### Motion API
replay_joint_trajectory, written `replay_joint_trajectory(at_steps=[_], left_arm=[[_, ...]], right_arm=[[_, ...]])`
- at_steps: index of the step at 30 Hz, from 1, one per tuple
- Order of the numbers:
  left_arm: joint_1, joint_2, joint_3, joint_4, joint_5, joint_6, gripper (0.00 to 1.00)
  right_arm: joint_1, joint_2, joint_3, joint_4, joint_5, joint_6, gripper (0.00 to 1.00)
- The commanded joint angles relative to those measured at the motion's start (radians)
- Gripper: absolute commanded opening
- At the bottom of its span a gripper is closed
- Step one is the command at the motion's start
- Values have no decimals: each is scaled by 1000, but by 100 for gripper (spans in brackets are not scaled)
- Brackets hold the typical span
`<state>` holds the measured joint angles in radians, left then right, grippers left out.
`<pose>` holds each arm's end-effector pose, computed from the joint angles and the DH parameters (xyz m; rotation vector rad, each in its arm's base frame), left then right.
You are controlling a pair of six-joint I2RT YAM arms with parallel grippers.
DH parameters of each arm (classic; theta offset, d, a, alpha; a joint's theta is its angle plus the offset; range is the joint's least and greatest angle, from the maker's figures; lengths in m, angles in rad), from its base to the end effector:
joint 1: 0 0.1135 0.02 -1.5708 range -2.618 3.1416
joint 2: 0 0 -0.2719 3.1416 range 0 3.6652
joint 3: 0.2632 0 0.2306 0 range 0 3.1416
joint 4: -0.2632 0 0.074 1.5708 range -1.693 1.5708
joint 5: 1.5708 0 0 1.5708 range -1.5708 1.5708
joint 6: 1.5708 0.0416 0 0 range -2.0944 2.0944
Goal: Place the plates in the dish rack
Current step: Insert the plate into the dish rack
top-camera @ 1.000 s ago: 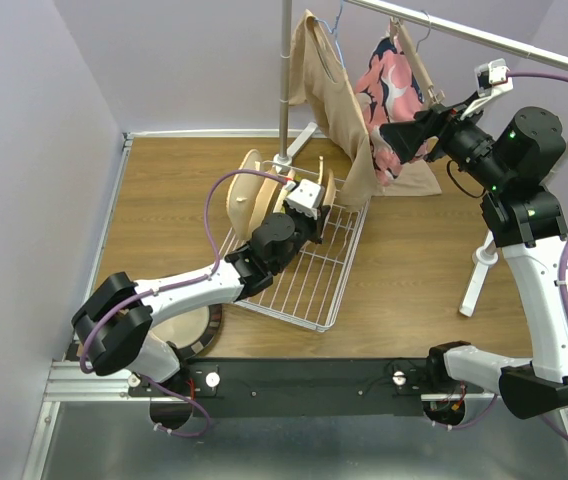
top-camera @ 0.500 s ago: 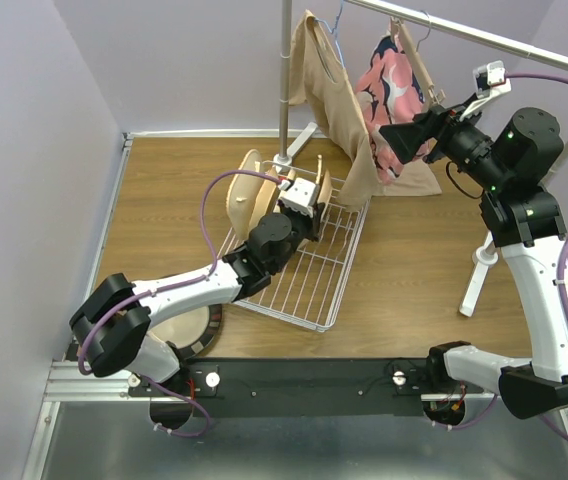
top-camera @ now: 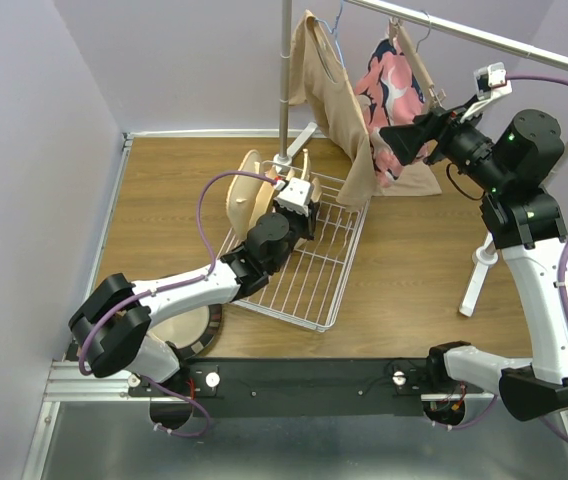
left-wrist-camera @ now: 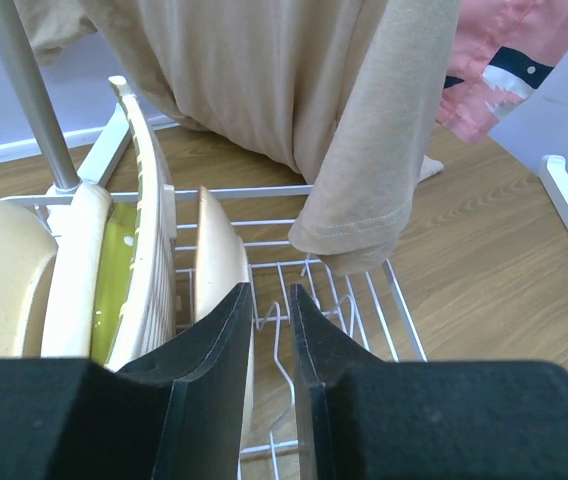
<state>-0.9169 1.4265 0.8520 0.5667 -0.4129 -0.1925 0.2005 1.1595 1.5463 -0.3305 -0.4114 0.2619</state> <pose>0.2033 -0.2379 0.3111 0.2513 1.5842 -0.5411 0.1994 0.0575 0.5086 -0.2890 1.5310 0.6778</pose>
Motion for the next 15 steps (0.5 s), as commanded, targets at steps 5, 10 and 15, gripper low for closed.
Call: replay_joint_trajectory(at_steps=[5,10,15], left_arm=[[-2,-28,-11,10,-21,-12,31],[-2,-40,-8,9,2,-5,33],[-2,-84,-8,2,65,14,39]], right_arm=[[-12,-18,-17,16,-20,7,100],[-13,-23,-25,16,-30,2,100],[-13,-29,-41,15,-49,-4,100]])
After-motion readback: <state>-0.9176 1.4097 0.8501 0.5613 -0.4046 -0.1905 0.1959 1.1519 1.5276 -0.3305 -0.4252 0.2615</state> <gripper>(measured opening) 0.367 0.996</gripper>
